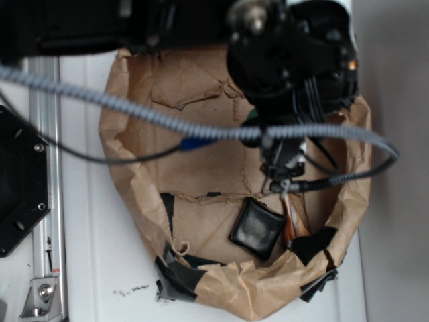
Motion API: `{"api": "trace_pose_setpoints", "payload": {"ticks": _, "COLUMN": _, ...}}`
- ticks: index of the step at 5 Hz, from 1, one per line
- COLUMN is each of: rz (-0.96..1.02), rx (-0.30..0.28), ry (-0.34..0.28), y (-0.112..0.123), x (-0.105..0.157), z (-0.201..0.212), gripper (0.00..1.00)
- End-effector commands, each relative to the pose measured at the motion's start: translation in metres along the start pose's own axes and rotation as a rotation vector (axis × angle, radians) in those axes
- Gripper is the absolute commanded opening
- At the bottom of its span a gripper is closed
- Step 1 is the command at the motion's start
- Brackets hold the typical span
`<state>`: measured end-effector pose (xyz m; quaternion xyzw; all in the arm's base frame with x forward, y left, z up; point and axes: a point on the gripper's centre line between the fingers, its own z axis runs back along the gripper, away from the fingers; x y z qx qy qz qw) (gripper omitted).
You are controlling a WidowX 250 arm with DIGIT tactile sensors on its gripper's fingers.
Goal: Grab the green ball.
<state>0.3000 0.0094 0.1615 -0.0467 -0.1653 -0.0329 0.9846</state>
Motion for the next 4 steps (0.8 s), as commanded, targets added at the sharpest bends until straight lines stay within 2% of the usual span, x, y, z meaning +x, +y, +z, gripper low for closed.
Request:
{"api": "trace_pose_setpoints", "payload": {"ticks": 1, "rz": 0.07, "rx": 0.054, "ry": -0.082, "y": 0.009, "x": -0.001, "z": 0.019, "gripper": 0.0}}
{"api": "trace_pose_setpoints", "payload": {"ticks": 2, "rz": 0.235, "rx": 0.046, "ry": -0.013, "y": 0.01, "x": -0.025, "z": 0.021, "gripper": 0.0}}
{"api": "trace_pose_setpoints", "payload": {"ticks": 3, "rz": 0.279, "rx": 0.041, "ry": 0.016, "y": 0.012, "x": -0.034, "z": 0.019, "gripper": 0.0}}
{"api": "trace_pose_setpoints", "payload": {"ticks": 4, "rz": 0.342, "rx": 0.067, "ry": 0.031, "y": 0.02, "x": -0.036, "z": 0.015, "gripper": 0.0}}
